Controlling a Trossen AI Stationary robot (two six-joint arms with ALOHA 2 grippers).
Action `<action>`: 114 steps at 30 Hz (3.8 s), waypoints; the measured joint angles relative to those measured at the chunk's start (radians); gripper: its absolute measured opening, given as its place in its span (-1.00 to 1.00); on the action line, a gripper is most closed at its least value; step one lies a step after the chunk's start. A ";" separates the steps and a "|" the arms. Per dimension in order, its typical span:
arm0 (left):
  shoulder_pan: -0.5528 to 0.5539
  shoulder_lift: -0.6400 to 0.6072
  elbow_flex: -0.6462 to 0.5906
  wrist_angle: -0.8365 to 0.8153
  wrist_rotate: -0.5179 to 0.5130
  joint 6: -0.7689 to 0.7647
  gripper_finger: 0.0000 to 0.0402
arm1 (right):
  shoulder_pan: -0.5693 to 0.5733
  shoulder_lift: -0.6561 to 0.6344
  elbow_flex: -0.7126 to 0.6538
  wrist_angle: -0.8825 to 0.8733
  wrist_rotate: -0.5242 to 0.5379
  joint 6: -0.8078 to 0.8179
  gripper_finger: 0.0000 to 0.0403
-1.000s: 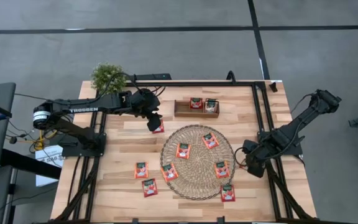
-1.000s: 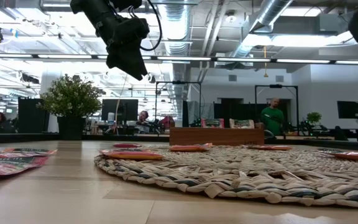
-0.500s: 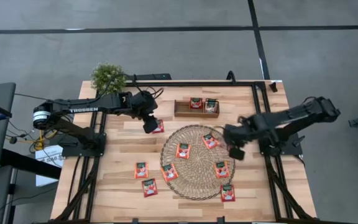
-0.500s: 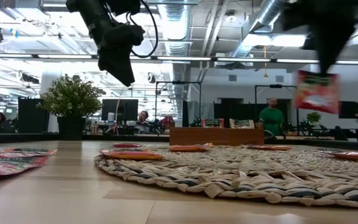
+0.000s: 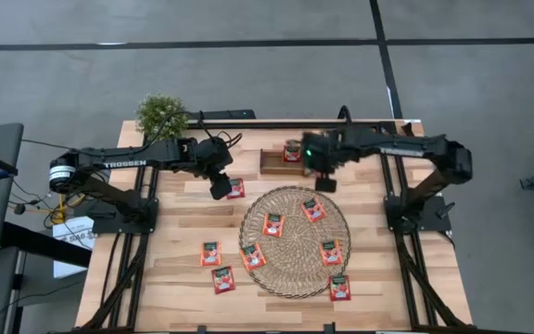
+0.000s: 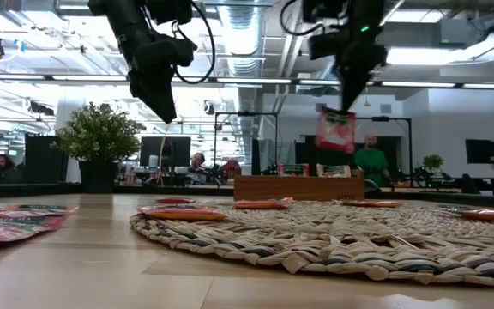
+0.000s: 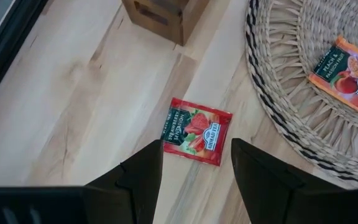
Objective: Pick & Place Tea
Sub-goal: Put the red tea bag into the middle section of the wooden organizer, then put the bottom right red tea bag into the middle section of the wooden organizer
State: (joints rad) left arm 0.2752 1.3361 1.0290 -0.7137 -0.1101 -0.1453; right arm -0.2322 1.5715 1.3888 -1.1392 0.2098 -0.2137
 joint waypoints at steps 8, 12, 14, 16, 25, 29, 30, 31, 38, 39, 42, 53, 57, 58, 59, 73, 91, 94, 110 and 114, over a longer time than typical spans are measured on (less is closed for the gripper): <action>0.001 0.000 0.000 -0.040 -0.049 0.002 -0.09 | -0.097 0.143 0.129 0.076 0.012 -0.183 -1.00; 0.015 0.000 0.000 -0.091 -0.068 0.001 -0.09 | -0.120 0.208 0.179 0.110 0.014 -0.243 -1.00; 0.032 0.000 -0.002 -0.104 -0.068 -0.001 -0.09 | -0.128 0.238 0.198 0.101 0.019 -0.264 -1.00; 0.048 -0.005 -0.015 -0.105 -0.068 -0.001 -0.09 | -0.136 0.266 0.216 0.116 0.028 -0.287 -1.00; 0.103 -0.104 -0.161 0.004 -0.057 -0.024 -0.09 | -0.159 0.345 0.228 0.124 0.036 -0.337 -1.00; 0.127 -0.222 -0.253 0.170 0.018 -0.054 -0.09 | -0.166 0.351 0.228 0.126 0.044 -0.338 -1.00; 0.134 -0.255 -0.273 0.215 0.039 -0.060 -0.09 | -0.168 0.351 0.228 0.130 0.044 -0.337 -1.00; 0.140 -0.297 -0.295 0.249 0.049 -0.064 -0.09 | -0.169 0.351 0.228 0.130 0.044 -0.337 -1.00; 0.151 -0.535 -0.404 0.414 0.099 -0.072 -0.09 | -0.190 0.364 0.227 0.127 0.025 -0.300 -1.00; 0.151 -0.567 -0.419 0.428 0.114 -0.068 -0.09 | -0.190 0.370 0.225 0.123 0.023 -0.291 -1.00; 0.151 -0.646 -0.469 0.512 0.153 -0.067 -0.09 | -0.188 0.389 0.227 0.137 0.022 -0.283 -1.00; 0.151 -0.932 -0.640 0.633 0.184 -0.111 -0.09 | -0.185 0.414 0.226 0.134 -0.001 -0.265 -1.00; 0.151 -0.990 -0.680 0.631 0.184 -0.141 -0.09 | -0.185 0.414 0.225 0.132 -0.002 -0.265 -1.00; 0.151 -0.999 -0.688 0.629 0.184 -0.149 -0.09 | -0.185 0.414 0.225 0.130 -0.002 -0.265 -1.00; 0.151 -1.005 -0.695 0.624 0.184 -0.158 -0.09 | -0.185 0.414 0.225 0.130 -0.002 -0.265 -1.00; 0.150 -1.010 -0.731 0.619 0.185 -0.193 -0.09 | -0.185 0.413 0.225 0.132 -0.002 -0.239 -0.60; 0.150 -1.010 -0.731 0.538 0.195 -0.206 -0.09 | 0.083 0.101 0.351 -0.396 -0.477 0.099 -0.36; 0.150 -1.010 -0.731 0.535 0.195 -0.203 -0.09 | 0.194 0.030 0.286 -0.388 -0.477 0.214 -0.37; 0.150 -1.010 -0.731 0.535 0.248 -0.181 -0.09 | 0.702 0.000 -0.052 -0.058 -0.473 0.808 -0.37; 0.150 -1.010 -0.731 0.535 0.266 -0.182 -0.09 | 0.777 0.041 -0.108 0.023 -0.469 0.892 -0.36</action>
State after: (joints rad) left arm 0.4255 0.3262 0.2985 -0.1786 0.1561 -0.3269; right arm 0.5451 1.6128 1.2803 -1.1160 -0.2591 0.6778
